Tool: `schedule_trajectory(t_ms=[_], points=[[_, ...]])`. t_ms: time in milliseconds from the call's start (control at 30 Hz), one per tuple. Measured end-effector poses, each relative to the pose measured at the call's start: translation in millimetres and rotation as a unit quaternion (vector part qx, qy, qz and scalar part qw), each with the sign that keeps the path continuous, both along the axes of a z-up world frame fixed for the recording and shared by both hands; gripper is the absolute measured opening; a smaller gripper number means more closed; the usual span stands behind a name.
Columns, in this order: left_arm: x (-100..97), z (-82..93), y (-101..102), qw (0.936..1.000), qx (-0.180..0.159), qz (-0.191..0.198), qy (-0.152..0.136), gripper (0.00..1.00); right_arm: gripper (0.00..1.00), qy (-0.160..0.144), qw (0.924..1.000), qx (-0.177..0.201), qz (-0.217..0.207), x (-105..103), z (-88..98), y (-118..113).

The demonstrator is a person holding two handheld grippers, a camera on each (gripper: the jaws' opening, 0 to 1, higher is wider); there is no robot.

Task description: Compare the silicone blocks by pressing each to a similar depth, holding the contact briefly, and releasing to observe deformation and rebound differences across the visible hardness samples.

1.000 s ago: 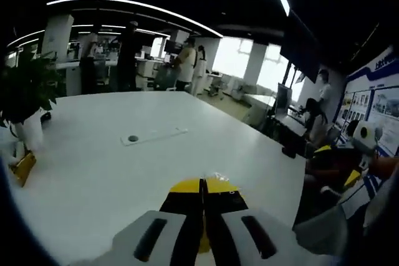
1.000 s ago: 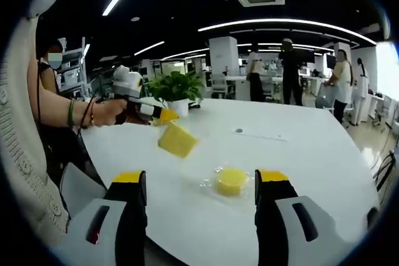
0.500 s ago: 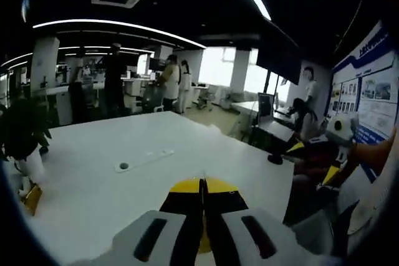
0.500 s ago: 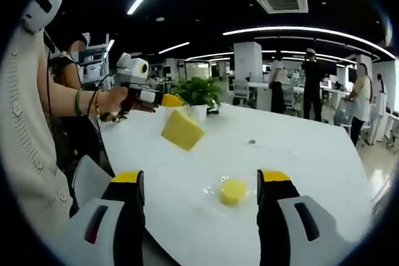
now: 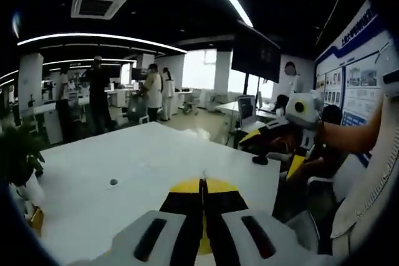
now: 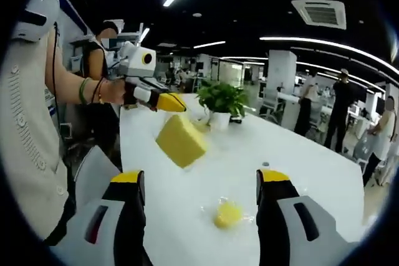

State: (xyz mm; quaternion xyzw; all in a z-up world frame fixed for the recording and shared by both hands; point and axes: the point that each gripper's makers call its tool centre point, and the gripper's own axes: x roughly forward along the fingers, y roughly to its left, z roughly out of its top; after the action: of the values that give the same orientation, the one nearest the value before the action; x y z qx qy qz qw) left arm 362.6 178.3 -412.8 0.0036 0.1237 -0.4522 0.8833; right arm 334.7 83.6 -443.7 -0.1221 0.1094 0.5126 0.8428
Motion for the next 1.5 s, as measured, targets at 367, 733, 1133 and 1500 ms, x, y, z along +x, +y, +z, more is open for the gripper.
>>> schedule_trajectory(t_ms=[367,733,1133,1500], points=[[-3.9,19.9,-12.4,0.9993,0.005,-0.036,-0.009,0.0,0.67,-0.012,0.9973,-0.026,0.068,22.1,4.2,38.2],[-7.2,18.3,-24.4,0.9958,0.044,-0.08,-0.013,0.0,0.66,-0.008,0.99,-0.044,0.134,27.8,-0.7,73.1],[-7.9,23.0,-33.2,0.9919,0.058,-0.111,-0.023,0.0,0.63,0.004,0.9828,-0.054,0.176,23.4,-10.8,95.3],[-11.7,25.5,-37.1,0.9872,0.067,-0.137,-0.047,0.0,0.45,0.009,0.9757,-0.072,0.207,18.7,-23.3,106.4]])
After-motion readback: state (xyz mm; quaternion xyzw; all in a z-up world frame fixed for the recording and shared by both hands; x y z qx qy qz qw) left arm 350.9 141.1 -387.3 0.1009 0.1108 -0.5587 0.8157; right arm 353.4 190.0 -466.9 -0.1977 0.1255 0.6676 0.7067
